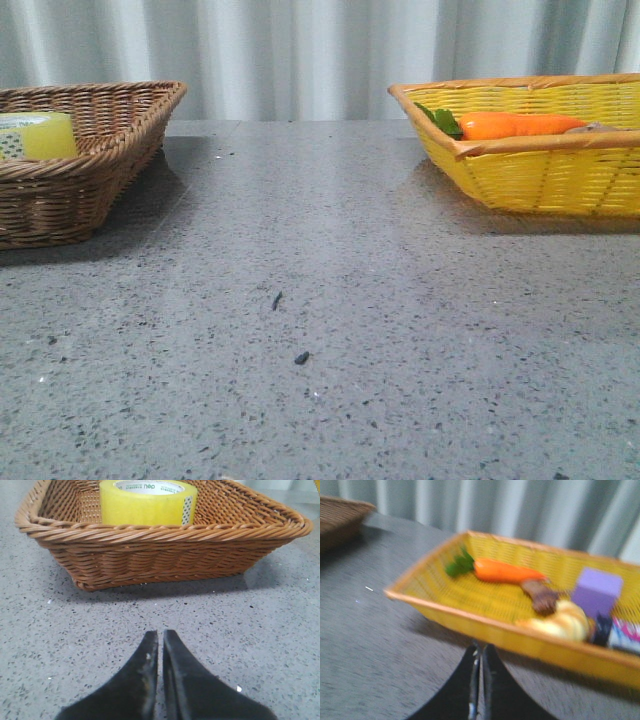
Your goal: Transfer tape with both arms
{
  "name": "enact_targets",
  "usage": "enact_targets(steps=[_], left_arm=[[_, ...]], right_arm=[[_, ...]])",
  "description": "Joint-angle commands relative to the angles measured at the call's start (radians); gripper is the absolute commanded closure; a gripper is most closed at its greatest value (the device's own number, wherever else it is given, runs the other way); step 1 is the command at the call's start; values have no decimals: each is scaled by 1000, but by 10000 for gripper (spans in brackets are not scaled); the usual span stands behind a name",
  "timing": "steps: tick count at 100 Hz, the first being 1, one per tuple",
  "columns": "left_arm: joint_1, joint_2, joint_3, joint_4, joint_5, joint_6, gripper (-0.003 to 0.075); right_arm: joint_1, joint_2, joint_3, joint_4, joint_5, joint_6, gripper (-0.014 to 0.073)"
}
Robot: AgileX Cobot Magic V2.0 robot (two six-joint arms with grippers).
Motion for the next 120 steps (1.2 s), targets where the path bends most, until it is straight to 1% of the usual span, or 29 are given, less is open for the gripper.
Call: enact_targets(steps=[1, 9, 15, 24, 42, 46, 55, 61, 120], left_arm=[[4, -26, 10, -1, -43, -10, 741], [4, -26, 10, -1, -43, -10, 741], [4, -26, 10, -1, -43, -10, 741], [4, -26, 10, -1, -43, -10, 741], [4, -26, 10, -1, -43, -10, 741], [4, -26, 10, -1, -43, -10, 741], [4, -26, 10, -1, -43, -10, 741], [4, -26, 10, -1, -43, -10, 741], [4, -26, 10, -1, -43, -10, 741]], right_arm=[[-106, 15, 76, 39, -188, 0, 635], [-191, 15, 184, 110, -276, 0, 635], [-243, 12, 245, 120, -328, 0, 635], [-280, -4, 313, 120, -333, 0, 635], [-285, -69, 401, 120, -315, 0, 635], [-285, -88, 399, 116, -258, 0, 635], [-288, -127, 399, 113, -189, 0, 635], [-288, -156, 399, 113, -187, 0, 635], [-288, -157, 399, 113, -191, 0, 635]])
